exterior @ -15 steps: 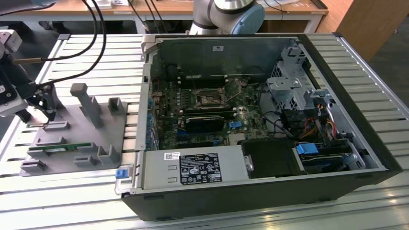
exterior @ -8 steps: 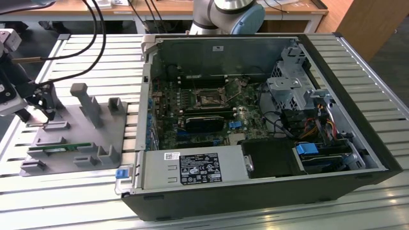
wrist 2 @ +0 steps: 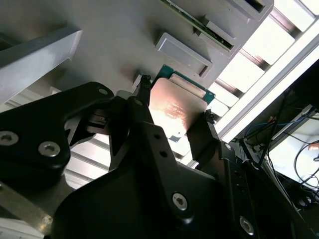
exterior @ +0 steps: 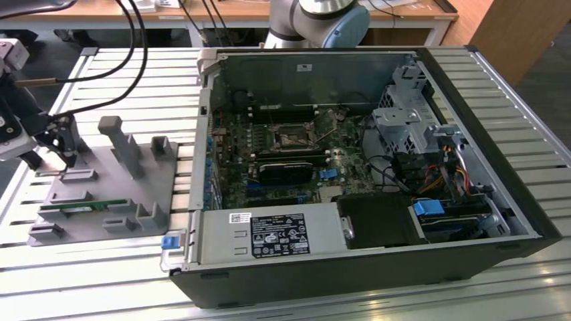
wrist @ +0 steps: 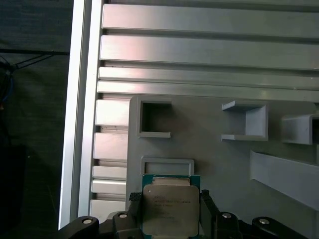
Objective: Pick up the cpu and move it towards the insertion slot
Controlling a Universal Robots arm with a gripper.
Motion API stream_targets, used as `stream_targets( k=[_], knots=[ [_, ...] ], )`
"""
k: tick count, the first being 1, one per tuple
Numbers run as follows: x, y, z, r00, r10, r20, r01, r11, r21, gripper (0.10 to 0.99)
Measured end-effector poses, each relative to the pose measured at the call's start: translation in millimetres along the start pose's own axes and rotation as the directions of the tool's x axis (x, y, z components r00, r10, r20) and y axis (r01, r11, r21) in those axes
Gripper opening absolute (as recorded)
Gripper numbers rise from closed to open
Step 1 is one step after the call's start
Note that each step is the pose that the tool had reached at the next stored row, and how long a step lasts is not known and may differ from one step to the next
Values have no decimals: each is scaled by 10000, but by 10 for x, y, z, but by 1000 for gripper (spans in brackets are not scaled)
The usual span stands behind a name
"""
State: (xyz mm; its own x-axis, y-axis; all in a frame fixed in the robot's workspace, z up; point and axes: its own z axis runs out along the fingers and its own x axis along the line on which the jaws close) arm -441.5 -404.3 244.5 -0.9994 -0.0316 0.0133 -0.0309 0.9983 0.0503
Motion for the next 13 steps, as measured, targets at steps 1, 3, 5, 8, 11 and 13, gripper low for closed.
stream_targets(
  k=[1, 3, 5, 8, 11, 13],
  knots=[
    [0, 0, -3, 10000, 0, 0, 0, 10000, 0, 545],
    [0, 0, -8, 10000, -1, 1, 1, 10000, 0, 545],
    [0, 1, -14, 10000, 0, 0, 0, 10000, 0, 545],
    [0, 1, -22, 10000, -1, 0, 1, 10000, 0, 545],
    [0, 2, -31, 10000, 0, 0, 0, 10000, 0, 545],
    [1, 2, -36, 10000, -1, 0, 1, 10000, 0, 545]
  ],
)
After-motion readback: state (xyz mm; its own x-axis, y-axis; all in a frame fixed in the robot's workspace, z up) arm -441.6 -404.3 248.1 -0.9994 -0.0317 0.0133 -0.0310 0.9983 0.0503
